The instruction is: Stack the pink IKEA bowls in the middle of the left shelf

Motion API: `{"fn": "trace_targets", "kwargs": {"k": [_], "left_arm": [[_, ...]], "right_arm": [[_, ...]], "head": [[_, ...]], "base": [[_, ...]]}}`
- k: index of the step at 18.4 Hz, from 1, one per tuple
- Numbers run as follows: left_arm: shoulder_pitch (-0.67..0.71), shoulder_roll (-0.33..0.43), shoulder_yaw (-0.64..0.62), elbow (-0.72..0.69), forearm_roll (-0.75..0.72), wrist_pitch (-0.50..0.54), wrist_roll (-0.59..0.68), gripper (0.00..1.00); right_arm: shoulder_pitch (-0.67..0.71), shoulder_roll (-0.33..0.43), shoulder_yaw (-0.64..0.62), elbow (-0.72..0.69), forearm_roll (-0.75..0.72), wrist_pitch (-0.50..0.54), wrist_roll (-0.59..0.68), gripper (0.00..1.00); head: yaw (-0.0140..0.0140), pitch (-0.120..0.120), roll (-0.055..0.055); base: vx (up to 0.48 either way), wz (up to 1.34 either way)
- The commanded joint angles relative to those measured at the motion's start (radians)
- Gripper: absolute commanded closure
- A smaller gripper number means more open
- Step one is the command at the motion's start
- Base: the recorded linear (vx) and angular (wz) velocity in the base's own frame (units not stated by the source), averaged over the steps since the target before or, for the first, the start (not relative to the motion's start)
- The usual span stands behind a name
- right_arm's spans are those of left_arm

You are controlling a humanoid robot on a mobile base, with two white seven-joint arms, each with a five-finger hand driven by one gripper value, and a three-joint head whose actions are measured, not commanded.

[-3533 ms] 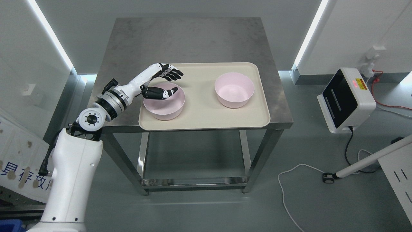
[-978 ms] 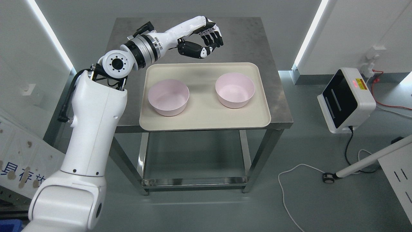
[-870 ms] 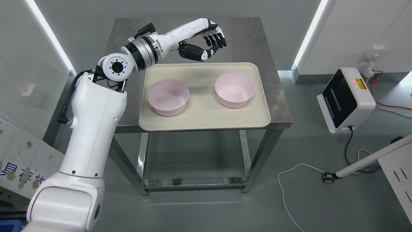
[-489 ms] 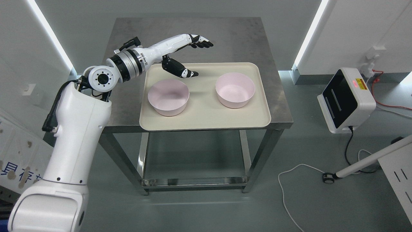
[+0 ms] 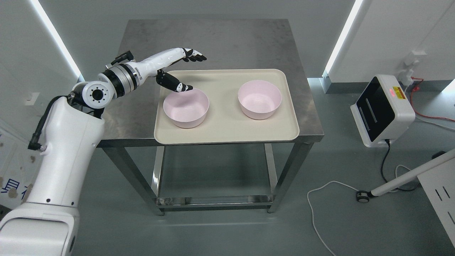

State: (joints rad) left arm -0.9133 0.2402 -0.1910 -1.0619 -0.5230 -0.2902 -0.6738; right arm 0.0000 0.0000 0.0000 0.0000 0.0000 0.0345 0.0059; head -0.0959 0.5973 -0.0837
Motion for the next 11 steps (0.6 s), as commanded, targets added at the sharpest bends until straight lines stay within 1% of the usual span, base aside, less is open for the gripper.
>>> {"fn": "trace_targets", "kwargs": {"k": [1, 4, 6, 7, 11], "left_arm": [[0.050, 0.070, -0.004, 0.056, -0.014, -0.001, -0.047, 0.33], [0.042, 0.068, -0.013, 0.059, -0.018, 0.000, -0.072, 0.36], [0.037, 0.064, -0.012, 0.060, -0.018, 0.006, -0.075, 0.44], [0.030, 0.056, -0.010, 0.060, -0.018, 0.008, -0.075, 0.50], [0.005, 0.047, -0.031, 0.066, -0.018, 0.011, -0.075, 0.56]], "right_arm": [[0.029, -0.017, -0.011, -0.034, 0.000, 0.001, 0.000, 0.00], [0.029, -0.017, -0.011, -0.034, 0.000, -0.001, 0.000, 0.00], [0.029, -0.017, -0.011, -0.034, 0.000, -0.001, 0.000, 0.00], [0.029, -0.017, -0.012, -0.034, 0.000, 0.001, 0.000, 0.00], [0.029, -0.017, -0.012, -0.034, 0.000, 0.001, 0.000, 0.00]], "head": [[0.0000, 0.000, 0.000], [0.0000, 0.000, 0.000], [0.0000, 0.000, 0.000], [0.0000, 0.000, 0.000], [0.0000, 0.000, 0.000]], "base": [[0.000, 0.00], [0.000, 0.00], [0.000, 0.00], [0.000, 0.00], [0.000, 0.00]]}}
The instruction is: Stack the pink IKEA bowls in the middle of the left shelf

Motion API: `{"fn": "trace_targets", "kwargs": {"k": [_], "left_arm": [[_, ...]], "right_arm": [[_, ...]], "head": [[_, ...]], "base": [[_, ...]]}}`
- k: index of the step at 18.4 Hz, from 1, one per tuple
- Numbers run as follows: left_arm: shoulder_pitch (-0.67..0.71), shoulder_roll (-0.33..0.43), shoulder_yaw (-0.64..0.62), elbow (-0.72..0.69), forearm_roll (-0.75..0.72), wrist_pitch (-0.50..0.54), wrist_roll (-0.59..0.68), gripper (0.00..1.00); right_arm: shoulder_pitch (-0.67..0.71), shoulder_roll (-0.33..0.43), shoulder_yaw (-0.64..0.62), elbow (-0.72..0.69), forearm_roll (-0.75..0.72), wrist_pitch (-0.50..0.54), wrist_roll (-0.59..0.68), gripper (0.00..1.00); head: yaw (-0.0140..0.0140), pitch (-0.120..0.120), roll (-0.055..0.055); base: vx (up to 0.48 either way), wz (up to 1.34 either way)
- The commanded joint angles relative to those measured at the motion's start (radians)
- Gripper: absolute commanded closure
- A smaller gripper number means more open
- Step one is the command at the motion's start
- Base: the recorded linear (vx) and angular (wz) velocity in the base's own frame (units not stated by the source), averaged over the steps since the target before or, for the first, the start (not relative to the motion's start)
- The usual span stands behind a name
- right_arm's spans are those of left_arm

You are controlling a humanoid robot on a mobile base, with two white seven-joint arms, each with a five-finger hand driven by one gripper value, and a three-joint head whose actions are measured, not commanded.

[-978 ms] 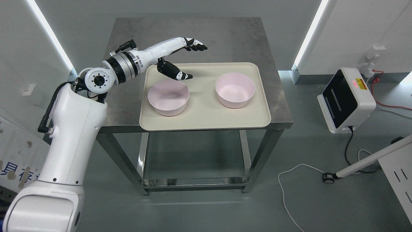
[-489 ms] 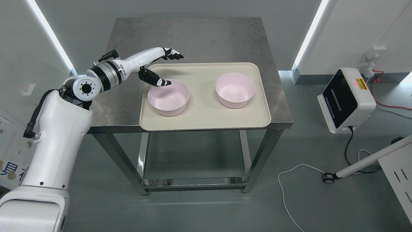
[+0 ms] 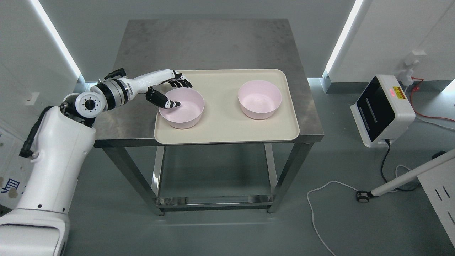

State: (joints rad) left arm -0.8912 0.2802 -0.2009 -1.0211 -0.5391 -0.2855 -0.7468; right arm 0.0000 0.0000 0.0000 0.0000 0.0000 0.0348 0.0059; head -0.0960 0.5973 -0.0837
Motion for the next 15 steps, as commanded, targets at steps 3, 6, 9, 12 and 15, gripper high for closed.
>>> {"fn": "trace_targets", "kwargs": {"k": [3, 6, 9, 12, 15], "left_arm": [[-0.021, 0.002, -0.022, 0.026, 0.002, -0.001, -0.006, 0.65], [-0.018, -0.001, -0.031, 0.024, 0.002, -0.023, -0.020, 0.69], [-0.017, 0.001, -0.043, 0.024, 0.001, -0.063, -0.029, 0.80], [-0.017, -0.001, -0.040, 0.024, 0.005, -0.107, -0.036, 0.95], [-0.017, -0.004, -0.032, 0.023, 0.008, -0.133, -0.036, 1.00]], "right_arm": [[0.029, -0.017, -0.011, -0.034, 0.000, 0.000, 0.000, 0.00], [0.029, -0.017, -0.012, -0.034, 0.000, -0.001, 0.000, 0.00], [0.029, -0.017, -0.011, -0.034, 0.000, 0.000, 0.000, 0.00], [0.029, -0.017, -0.012, -0.034, 0.000, -0.001, 0.000, 0.00], [0.029, -0.017, -0.011, -0.034, 0.000, -0.001, 0.000, 0.00]], "head": [[0.0000, 0.000, 0.000], [0.0000, 0.000, 0.000], [0.0000, 0.000, 0.000], [0.0000, 0.000, 0.000], [0.0000, 0.000, 0.000]], "base": [[0.000, 0.00], [0.000, 0.00], [0.000, 0.00], [0.000, 0.00], [0.000, 0.00]]}}
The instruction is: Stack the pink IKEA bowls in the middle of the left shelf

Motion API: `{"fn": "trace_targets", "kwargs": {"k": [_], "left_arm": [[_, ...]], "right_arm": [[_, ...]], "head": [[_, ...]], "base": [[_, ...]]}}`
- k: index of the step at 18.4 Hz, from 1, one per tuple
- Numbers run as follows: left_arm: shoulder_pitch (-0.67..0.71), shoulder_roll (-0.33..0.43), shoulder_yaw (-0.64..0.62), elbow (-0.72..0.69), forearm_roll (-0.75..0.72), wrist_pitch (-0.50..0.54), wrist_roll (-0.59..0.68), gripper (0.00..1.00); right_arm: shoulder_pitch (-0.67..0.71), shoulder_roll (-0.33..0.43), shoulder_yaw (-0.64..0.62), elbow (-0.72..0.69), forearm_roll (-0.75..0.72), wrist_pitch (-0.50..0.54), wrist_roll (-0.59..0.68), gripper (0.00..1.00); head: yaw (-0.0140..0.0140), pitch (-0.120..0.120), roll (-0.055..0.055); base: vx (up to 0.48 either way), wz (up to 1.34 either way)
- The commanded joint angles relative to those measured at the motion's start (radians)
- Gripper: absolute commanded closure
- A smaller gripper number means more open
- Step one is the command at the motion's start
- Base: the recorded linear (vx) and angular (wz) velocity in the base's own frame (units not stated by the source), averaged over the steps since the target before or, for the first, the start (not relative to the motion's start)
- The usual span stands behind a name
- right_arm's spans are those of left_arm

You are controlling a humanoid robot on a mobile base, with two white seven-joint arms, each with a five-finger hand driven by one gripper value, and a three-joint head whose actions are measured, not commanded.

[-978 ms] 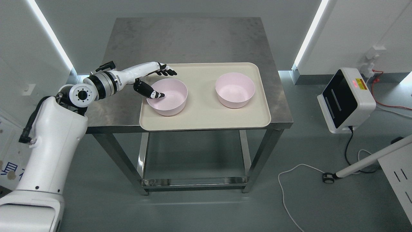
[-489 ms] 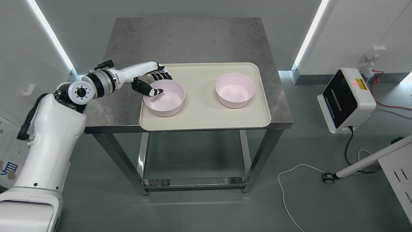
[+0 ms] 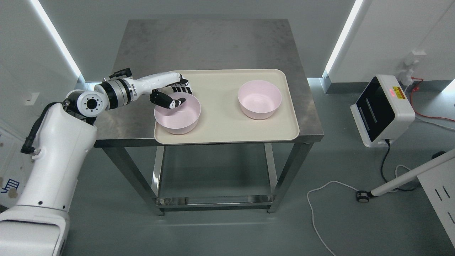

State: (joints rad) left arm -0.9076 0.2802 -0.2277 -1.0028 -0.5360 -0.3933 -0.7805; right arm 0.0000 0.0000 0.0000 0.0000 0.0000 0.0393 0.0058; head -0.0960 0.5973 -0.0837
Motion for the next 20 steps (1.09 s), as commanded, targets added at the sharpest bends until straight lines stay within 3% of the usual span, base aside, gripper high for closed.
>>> {"fn": "trace_targets", "kwargs": {"k": [1, 8, 12, 16, 18, 20], "left_arm": [[-0.002, -0.012, -0.004, 0.000, 0.005, -0.026, -0.002, 1.00], [-0.077, -0.134, 0.079, -0.097, 0.005, -0.007, -0.106, 1.00], [-0.151, -0.219, 0.045, -0.160, -0.002, 0.033, -0.135, 1.00], [-0.231, -0.263, -0.131, -0.148, -0.048, 0.121, -0.105, 0.99], [-0.258, -0.263, -0.327, -0.120, -0.027, 0.206, 0.040, 0.98], [-0.264, -0.263, -0.445, -0.097, 0.040, 0.235, 0.165, 0.98]], "right_arm": [[0.029, -0.017, -0.012, -0.034, 0.000, -0.004, 0.000, 0.00], [0.029, -0.017, -0.011, -0.034, 0.000, -0.006, 0.000, 0.00], [0.029, -0.017, -0.011, -0.034, 0.000, -0.004, 0.000, 0.00], [0.029, -0.017, -0.011, -0.034, 0.000, -0.004, 0.000, 0.00], [0.029, -0.017, -0.011, -0.034, 0.000, -0.004, 0.000, 0.00], [0.029, -0.017, -0.011, -0.034, 0.000, -0.006, 0.000, 0.00]], "head": [[0.0000, 0.000, 0.000], [0.0000, 0.000, 0.000], [0.0000, 0.000, 0.000], [0.0000, 0.000, 0.000], [0.0000, 0.000, 0.000], [0.0000, 0.000, 0.000]], "base": [[0.000, 0.00], [0.000, 0.00], [0.000, 0.00], [0.000, 0.00], [0.000, 0.00], [0.000, 0.00]]}}
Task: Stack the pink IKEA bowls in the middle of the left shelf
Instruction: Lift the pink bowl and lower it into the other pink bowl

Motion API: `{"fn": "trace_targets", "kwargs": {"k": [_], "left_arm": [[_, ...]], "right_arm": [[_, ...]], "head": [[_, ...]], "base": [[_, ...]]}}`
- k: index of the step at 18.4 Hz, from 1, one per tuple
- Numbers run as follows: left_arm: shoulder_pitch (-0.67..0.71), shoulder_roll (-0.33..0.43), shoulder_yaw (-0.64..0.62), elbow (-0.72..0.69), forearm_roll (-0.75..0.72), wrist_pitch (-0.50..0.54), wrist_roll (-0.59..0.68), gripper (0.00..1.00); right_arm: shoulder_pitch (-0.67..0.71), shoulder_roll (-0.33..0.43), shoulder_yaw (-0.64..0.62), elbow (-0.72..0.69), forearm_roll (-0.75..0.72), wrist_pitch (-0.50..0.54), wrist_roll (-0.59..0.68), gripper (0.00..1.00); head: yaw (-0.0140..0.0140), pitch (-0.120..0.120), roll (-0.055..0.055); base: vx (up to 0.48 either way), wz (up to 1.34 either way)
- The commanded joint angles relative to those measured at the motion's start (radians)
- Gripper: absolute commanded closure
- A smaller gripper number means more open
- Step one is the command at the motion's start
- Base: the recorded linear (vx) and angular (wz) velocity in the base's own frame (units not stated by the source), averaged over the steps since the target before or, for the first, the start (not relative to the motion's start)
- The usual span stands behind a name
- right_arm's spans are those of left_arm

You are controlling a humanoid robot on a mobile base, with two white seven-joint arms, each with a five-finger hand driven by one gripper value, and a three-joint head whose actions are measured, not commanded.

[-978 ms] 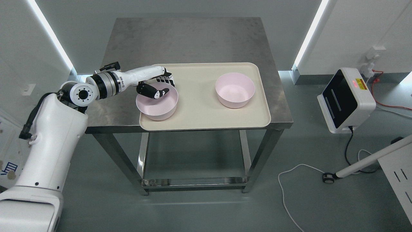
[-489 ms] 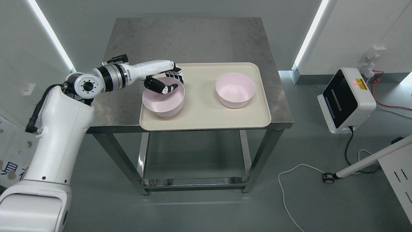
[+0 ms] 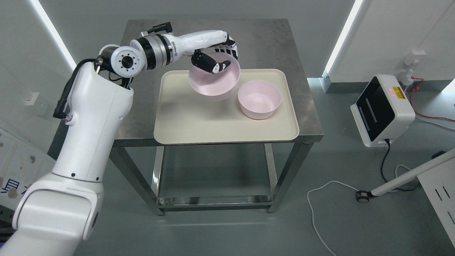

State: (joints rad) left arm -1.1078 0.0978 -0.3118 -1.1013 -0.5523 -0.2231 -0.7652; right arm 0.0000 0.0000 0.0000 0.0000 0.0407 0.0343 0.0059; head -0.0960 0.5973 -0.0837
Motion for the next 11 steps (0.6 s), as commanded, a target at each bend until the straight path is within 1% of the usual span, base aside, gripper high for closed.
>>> {"fn": "trace_targets", "kwargs": {"k": [1, 3, 6, 11], "left_arm": [[-0.064, -0.080, -0.410, 0.006, 0.090, 0.082, 0.193, 0.99], [-0.064, -0.080, -0.484, 0.008, 0.132, 0.106, 0.256, 0.99], [-0.064, -0.080, -0.576, 0.043, 0.131, 0.107, 0.271, 0.98], [-0.066, -0.080, -0.579, 0.122, 0.098, 0.107, 0.277, 0.98]], "right_arm": [[0.029, -0.017, -0.011, -0.034, -0.041, -0.001, 0.000, 0.00], [0.029, -0.017, -0.012, -0.034, -0.041, -0.001, 0.000, 0.00], [0.029, -0.017, -0.011, -0.034, -0.041, 0.001, 0.000, 0.00], [0.029, -0.017, -0.011, -0.034, -0.041, 0.001, 0.000, 0.00]], "head": [[0.0000, 0.000, 0.000], [0.0000, 0.000, 0.000], [0.0000, 0.000, 0.000], [0.0000, 0.000, 0.000]], "base": [[0.000, 0.00], [0.000, 0.00], [0.000, 0.00], [0.000, 0.00]]}}
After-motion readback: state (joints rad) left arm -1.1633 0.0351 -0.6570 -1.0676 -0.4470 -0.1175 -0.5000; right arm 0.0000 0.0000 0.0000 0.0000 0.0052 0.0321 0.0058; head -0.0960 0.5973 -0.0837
